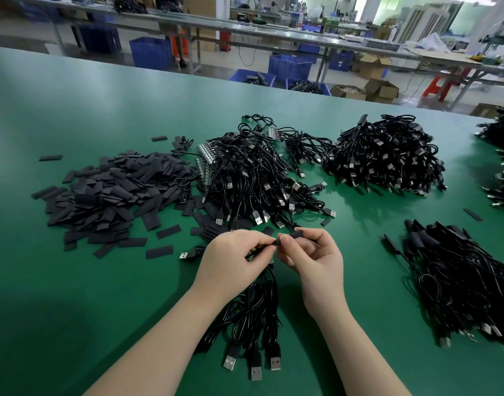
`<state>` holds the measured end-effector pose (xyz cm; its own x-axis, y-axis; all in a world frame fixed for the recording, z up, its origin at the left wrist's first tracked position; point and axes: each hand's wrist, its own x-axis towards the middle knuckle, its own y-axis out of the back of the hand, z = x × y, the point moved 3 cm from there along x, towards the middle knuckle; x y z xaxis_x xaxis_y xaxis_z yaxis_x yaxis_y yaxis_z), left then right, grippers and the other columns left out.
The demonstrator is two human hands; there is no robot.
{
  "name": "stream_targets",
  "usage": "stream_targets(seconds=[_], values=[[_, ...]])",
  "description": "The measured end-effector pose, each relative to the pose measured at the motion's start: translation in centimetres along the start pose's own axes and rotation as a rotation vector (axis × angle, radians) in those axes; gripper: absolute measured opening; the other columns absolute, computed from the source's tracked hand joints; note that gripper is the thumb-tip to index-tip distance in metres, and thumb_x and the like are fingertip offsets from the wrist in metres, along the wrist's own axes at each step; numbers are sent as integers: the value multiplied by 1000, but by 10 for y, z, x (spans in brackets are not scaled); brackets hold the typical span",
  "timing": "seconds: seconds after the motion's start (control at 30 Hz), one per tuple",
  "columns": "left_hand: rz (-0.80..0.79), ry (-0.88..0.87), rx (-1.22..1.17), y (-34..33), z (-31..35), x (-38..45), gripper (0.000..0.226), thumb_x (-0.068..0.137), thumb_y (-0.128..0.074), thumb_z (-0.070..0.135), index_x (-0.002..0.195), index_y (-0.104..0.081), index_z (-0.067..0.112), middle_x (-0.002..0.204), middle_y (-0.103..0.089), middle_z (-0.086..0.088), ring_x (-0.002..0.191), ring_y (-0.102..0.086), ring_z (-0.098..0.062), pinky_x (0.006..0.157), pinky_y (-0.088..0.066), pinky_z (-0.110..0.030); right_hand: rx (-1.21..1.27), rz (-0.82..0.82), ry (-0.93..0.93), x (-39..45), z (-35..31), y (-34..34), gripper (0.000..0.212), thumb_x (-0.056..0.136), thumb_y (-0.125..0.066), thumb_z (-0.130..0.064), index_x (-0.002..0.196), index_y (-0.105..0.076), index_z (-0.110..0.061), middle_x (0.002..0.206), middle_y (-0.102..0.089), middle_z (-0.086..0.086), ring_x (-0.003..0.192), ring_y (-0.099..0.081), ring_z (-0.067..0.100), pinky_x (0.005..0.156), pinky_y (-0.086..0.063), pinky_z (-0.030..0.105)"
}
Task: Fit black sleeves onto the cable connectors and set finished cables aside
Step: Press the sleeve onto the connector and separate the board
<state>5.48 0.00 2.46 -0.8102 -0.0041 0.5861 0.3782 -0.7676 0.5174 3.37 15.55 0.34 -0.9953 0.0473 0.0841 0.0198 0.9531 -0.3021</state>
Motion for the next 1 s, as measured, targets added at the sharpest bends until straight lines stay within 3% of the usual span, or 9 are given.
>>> stream_targets(seconds=[0.1,0.37,0.57,0.67,0.8,0.87,1.0], values=[[-11,-10,0,0,0,0,15,83,-67,28,91,-77,22,85,-73,14,82,-65,-1,73,-51,-21,-46,-24,5,1,1,-1,26,81,-78,-1,95,-57,-9,63,-61,7,60,-61,15,71,-58,31],[-36,17,-60,-1,-4,1,15,81,-70,26,93,-78,21,87,-74,13,87,-65,0,74,-50,-19,-13,16,-2,-2,0,-1,26,81,-77,-1,97,-57,-6,66,-60,13,61,-63,16,70,-57,29],[-6,44,-118,-1,-5,0,18,82,-74,21,99,-78,25,90,-74,17,88,-65,5,77,-51,-15,-56,-25,-7,0,-2,-2,26,81,-77,-3,97,-56,-8,62,-64,5,60,-65,14,68,-57,27],[4,62,-108,-2,-4,1,19,81,-75,23,100,-78,28,88,-71,23,87,-64,6,77,-49,-12,-85,-3,3,-1,-5,-3,28,82,-77,-3,100,-58,-13,67,-69,7,66,-69,16,67,-57,25],[28,89,-104,-2,-3,1,19,81,-75,23,99,-78,29,86,-72,21,83,-65,3,74,-51,-16,-200,-3,55,-4,-9,-6,34,83,-78,-8,106,-63,-30,73,-71,12,73,-66,18,74,-58,33],[25,91,-100,-2,-4,1,19,81,-75,22,99,-78,28,86,-73,17,82,-65,3,74,-51,-17,-233,-5,83,-6,-10,-9,35,84,-76,-9,102,-67,-38,74,-72,8,69,-64,16,72,-56,29],[12,153,-134,-4,-8,1,23,81,-77,20,103,-77,25,87,-73,15,85,-65,3,77,-52,-17,-332,-21,121,-9,-10,-13,42,88,-72,-12,115,-62,-43,79,-76,-3,70,-66,9,71,-54,20]])
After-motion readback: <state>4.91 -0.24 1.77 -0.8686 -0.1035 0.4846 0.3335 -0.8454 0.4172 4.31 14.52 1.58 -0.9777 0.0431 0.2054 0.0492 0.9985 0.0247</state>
